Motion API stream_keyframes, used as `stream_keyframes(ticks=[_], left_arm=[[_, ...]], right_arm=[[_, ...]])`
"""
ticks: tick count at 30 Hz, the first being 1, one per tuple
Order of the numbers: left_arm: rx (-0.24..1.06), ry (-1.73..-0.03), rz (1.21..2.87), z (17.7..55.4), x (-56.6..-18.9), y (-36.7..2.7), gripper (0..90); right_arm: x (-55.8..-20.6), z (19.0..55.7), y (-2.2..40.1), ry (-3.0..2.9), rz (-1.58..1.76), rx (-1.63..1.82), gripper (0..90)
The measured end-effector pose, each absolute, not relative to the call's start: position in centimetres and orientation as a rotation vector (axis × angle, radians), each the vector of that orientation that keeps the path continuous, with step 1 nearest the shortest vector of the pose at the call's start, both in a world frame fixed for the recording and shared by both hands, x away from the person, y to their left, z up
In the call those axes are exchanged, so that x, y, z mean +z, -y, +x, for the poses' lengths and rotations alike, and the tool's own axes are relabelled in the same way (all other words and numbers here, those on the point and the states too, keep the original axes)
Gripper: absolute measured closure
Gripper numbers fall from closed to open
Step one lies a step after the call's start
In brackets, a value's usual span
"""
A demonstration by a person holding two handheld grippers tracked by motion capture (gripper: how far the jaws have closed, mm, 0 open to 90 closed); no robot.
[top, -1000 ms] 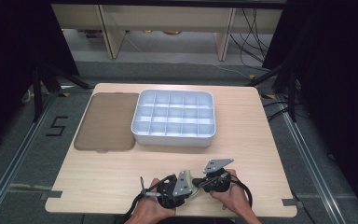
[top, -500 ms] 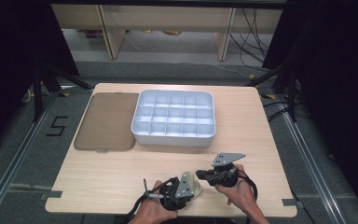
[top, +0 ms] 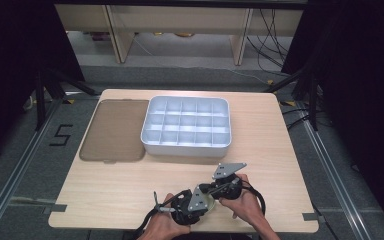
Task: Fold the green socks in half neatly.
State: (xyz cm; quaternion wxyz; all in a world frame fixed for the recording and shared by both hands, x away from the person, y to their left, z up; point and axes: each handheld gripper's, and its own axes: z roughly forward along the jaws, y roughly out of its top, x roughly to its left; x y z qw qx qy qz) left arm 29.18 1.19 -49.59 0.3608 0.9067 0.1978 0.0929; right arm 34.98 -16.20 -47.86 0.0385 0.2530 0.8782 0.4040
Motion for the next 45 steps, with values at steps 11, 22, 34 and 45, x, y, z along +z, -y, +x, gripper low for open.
stream_keyframes(ticks=[11,22,34,45], left_arm=[[0.2,-0.546,2.304,29.3,-49.5,-1.4,82.7],[0.215,-0.646,2.214,30.2,-47.7,-3.5,79.8],[0.184,-0.636,2.264,30.1,-49.6,-2.6,82.3],[0.217,-0.603,2.301,30.1,-49.6,-2.5,82.8]], right_arm=[[-49.3,35.3,16.4,-2.713,0.826,1.135,90.0],[-49.4,35.3,16.5,-2.715,0.843,1.146,90.0],[-49.5,35.3,16.6,-2.711,0.859,1.163,90.0],[-48.4,35.7,17.3,-2.658,0.897,1.231,77.1]])
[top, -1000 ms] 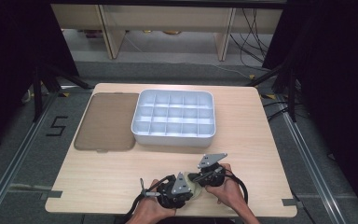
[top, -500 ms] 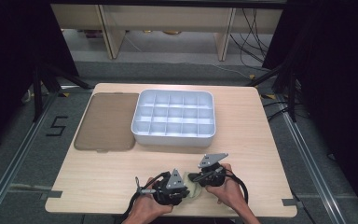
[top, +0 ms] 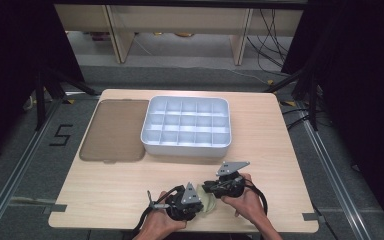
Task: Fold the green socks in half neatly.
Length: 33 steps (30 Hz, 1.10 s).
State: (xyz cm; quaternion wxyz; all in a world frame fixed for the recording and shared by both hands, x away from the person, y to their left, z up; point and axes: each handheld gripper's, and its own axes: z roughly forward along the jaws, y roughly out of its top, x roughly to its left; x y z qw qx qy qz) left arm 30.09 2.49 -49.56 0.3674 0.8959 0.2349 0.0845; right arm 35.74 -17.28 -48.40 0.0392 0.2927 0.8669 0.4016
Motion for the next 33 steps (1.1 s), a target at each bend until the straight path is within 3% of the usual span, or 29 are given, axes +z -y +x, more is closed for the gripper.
stream_keyframes(ticks=[7,15,25,33], left_arm=[[0.215,-0.618,2.296,29.9,-49.6,-2.3,82.8],[0.23,-0.609,2.309,29.9,-49.6,-2.3,82.4],[0.245,-0.566,2.323,29.7,-49.4,-2.5,81.6],[0.22,-0.574,2.323,29.8,-49.2,-3.0,79.9]], right_arm=[[-48.1,36.3,17.3,-2.674,0.948,1.237,57.6],[-49.8,37.1,16.4,-2.755,0.98,1.163,49.6],[-50.5,37.2,16.3,-2.785,1.036,1.163,49.1],[-50.5,36.7,16.1,-2.791,1.064,1.174,59.7]])
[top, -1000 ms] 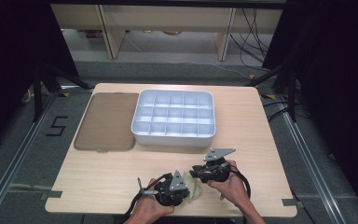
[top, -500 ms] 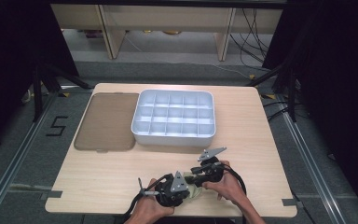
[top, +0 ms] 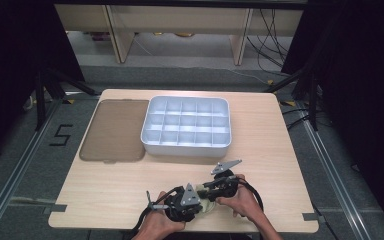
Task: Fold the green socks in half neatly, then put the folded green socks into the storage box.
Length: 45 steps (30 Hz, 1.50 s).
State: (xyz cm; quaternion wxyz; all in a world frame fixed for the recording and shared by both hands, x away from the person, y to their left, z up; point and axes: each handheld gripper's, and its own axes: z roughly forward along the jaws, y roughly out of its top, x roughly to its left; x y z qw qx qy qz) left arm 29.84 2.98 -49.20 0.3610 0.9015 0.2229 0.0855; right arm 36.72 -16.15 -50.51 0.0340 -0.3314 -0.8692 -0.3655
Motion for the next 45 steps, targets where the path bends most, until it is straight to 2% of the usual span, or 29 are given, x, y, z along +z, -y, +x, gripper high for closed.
stream_keyframes(ticks=[8,14,20,23,27,45], left_arm=[[0.195,-0.65,2.268,29.7,-48.8,-5.2,73.6],[0.176,-0.739,2.219,29.5,-48.6,-7.9,65.9],[0.179,-0.819,2.222,29.1,-49.1,-10.1,51.6],[0.124,-0.898,2.166,28.9,-49.2,-10.8,44.6],[0.153,-0.918,2.148,29.1,-48.9,-11.4,39.4],[0.186,-0.997,2.15,29.7,-49.7,-12.2,27.2]], right_arm=[[-50.9,36.7,16.5,2.598,-1.034,-1.159,70.2],[-51.0,36.5,16.5,2.572,-1.044,-1.19,73.1],[-50.9,36.2,16.5,2.579,-1.044,-1.217,74.6],[-50.6,36.1,16.5,2.587,-1.034,-1.23,74.8],[-49.9,35.8,16.7,2.598,-1.031,-1.258,74.8],[-46.7,36.1,18.4,2.692,-0.996,-1.447,74.8]])
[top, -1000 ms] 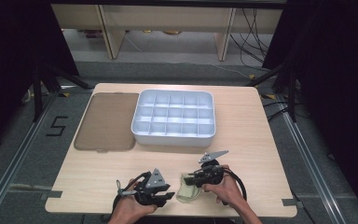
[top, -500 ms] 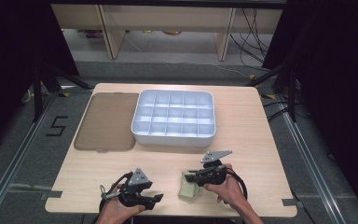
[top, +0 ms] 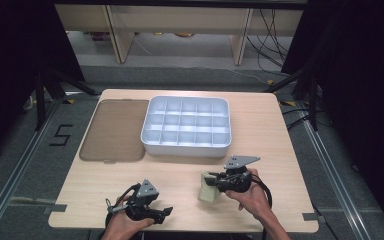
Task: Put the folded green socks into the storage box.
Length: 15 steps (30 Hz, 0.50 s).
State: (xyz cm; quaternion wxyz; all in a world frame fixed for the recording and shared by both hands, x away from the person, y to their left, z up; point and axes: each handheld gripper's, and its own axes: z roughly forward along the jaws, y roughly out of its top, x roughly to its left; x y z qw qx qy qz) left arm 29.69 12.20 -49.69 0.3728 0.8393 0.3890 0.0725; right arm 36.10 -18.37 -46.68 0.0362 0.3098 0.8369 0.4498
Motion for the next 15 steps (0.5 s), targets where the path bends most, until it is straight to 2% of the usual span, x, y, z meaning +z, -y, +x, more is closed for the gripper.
stream_keyframes(ticks=[8,15], left_arm=[[0.215,-0.976,2.195,29.2,-50.1,-12.1,21.3],[0.213,-0.958,2.199,29.0,-50.0,-12.0,20.2]], right_arm=[[-45.4,36.9,18.3,-2.539,0.89,1.355,74.8],[-45.0,37.7,18.2,-2.524,0.862,1.326,74.8]])
